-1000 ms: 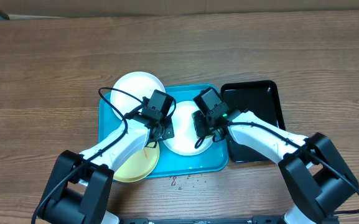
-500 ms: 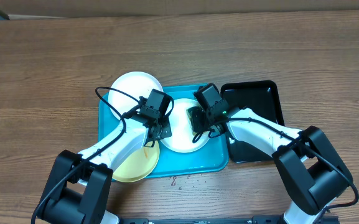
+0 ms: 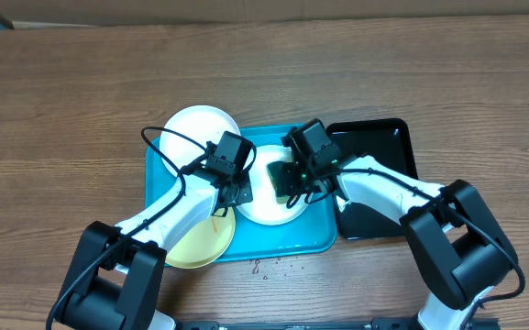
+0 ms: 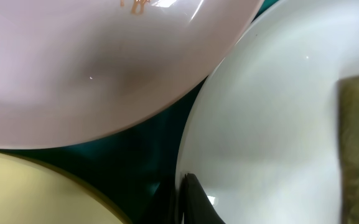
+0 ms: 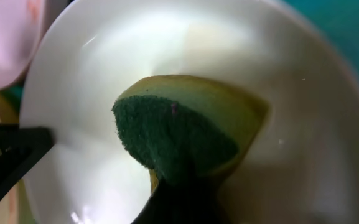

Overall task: Clean dirty plates on tray and stack at the side
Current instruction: 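Scrub the white plate with the sponge while left gripper holds the rim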

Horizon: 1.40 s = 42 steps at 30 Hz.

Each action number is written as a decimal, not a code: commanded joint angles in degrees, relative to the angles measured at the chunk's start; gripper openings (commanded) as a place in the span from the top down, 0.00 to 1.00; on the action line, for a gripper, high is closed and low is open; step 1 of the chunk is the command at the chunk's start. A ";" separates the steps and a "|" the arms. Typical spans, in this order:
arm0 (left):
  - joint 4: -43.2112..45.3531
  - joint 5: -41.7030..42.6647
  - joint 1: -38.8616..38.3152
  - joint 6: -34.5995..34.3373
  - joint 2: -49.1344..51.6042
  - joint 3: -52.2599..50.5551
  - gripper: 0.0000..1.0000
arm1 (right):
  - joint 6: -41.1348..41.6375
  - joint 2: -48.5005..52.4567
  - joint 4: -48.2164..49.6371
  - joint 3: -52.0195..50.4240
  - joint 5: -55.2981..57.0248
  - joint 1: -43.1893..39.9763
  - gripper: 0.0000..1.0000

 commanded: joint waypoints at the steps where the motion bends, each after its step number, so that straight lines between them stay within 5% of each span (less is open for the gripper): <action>1: 0.42 2.62 -0.46 1.90 0.48 0.02 0.96 | -3.39 2.36 -2.69 0.68 -15.69 -2.54 0.96; 12: 0.39 2.64 -0.46 1.31 0.48 0.02 0.96 | -11.50 -4.31 -16.11 10.93 -23.23 -12.09 0.96; 18: 0.42 2.64 -0.46 1.07 0.48 0.02 0.96 | -12.00 -4.31 -18.23 10.43 -10.60 -10.38 0.96; 27: 0.44 2.67 -0.48 1.03 0.48 0.02 0.96 | -12.00 -3.26 -14.10 7.21 3.41 -5.75 0.96; 42: 0.42 2.67 -0.48 1.05 0.48 0.02 0.96 | -12.02 2.16 -8.96 7.17 1.99 -5.64 0.96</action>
